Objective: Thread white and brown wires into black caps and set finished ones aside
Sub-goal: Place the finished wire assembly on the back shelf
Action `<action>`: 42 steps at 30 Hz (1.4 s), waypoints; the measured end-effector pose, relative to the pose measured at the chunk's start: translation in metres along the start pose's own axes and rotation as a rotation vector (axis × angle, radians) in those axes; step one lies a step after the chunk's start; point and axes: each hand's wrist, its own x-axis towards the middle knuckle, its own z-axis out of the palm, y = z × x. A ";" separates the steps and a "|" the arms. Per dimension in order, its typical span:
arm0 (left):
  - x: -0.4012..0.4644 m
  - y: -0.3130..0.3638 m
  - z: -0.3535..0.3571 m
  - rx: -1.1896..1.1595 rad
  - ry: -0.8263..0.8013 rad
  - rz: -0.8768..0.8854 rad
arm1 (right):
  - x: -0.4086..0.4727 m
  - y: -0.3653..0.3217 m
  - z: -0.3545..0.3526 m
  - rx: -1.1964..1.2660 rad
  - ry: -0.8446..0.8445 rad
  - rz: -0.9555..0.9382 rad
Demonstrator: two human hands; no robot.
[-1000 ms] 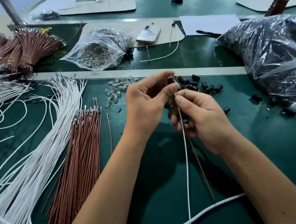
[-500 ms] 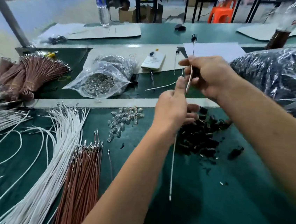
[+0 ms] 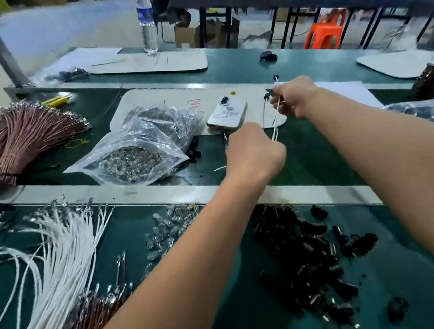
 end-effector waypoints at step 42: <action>-0.177 -0.136 -0.119 -0.013 0.702 -0.169 | -0.395 0.094 0.105 -0.921 -0.364 -0.499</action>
